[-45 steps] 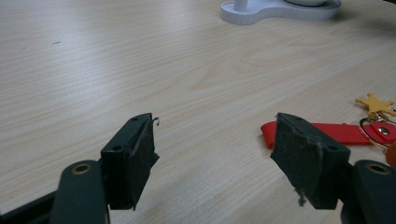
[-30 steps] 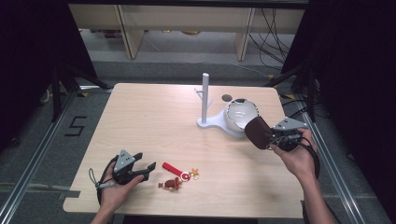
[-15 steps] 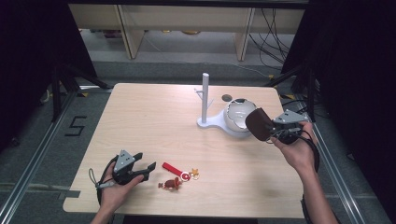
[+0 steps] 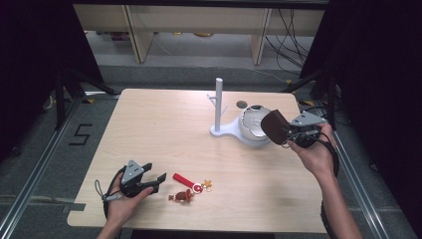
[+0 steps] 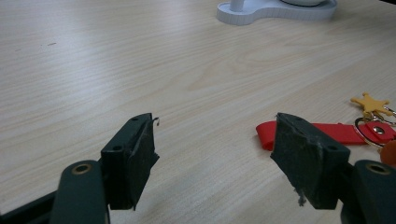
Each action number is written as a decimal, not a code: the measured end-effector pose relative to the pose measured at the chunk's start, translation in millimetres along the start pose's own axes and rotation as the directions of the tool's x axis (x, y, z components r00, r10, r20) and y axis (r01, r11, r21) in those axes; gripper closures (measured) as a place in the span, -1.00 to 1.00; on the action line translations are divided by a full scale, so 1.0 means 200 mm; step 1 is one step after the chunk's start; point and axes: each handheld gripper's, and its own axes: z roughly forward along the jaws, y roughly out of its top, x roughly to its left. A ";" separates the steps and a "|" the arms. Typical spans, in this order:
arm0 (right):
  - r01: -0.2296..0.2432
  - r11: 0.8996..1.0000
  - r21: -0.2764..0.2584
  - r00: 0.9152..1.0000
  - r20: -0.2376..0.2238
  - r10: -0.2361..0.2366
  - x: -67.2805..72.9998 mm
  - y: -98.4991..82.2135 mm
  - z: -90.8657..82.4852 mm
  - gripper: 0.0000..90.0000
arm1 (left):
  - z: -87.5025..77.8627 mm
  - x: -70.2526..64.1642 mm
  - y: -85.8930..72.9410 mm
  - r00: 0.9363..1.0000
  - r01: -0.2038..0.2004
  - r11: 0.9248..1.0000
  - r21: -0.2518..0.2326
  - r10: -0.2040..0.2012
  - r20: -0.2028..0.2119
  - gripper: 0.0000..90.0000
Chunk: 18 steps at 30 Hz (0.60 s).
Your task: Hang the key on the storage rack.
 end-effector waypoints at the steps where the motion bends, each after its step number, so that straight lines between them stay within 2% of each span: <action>1: 0.002 1.000 0.005 1.000 -0.001 -0.002 0.00 0.01 0.00 0.50 | 0.00 0.00 0.00 1.000 0.000 1.000 0.000 0.000 0.000 -0.36; 12: 0.030 1.000 0.004 1.000 -0.003 -0.030 0.01 0.04 0.06 0.50 | 0.00 0.00 0.00 1.000 0.001 1.000 0.000 -0.001 0.001 -0.36; 14: 0.035 0.999 -0.004 0.999 0.008 -0.035 0.01 0.05 0.07 0.50 | 0.00 0.00 0.00 1.000 0.002 1.000 0.000 -0.002 0.001 -0.36; 15: 0.041 0.999 0.000 0.999 -0.011 -0.041 0.00 0.05 0.07 0.50 | 0.00 0.00 0.00 1.000 0.002 1.000 0.000 -0.002 0.001 -0.36; 16: 0.049 0.999 -0.018 0.999 0.015 -0.049 0.00 0.06 0.08 0.50 | 0.00 0.00 0.00 1.000 0.002 1.000 0.000 -0.002 0.001 -0.36; 18: 0.039 0.999 -0.012 0.999 0.014 -0.039 0.00 0.06 0.08 0.50 | 0.00 0.00 0.00 1.000 0.003 1.000 -0.001 -0.003 0.001 -0.36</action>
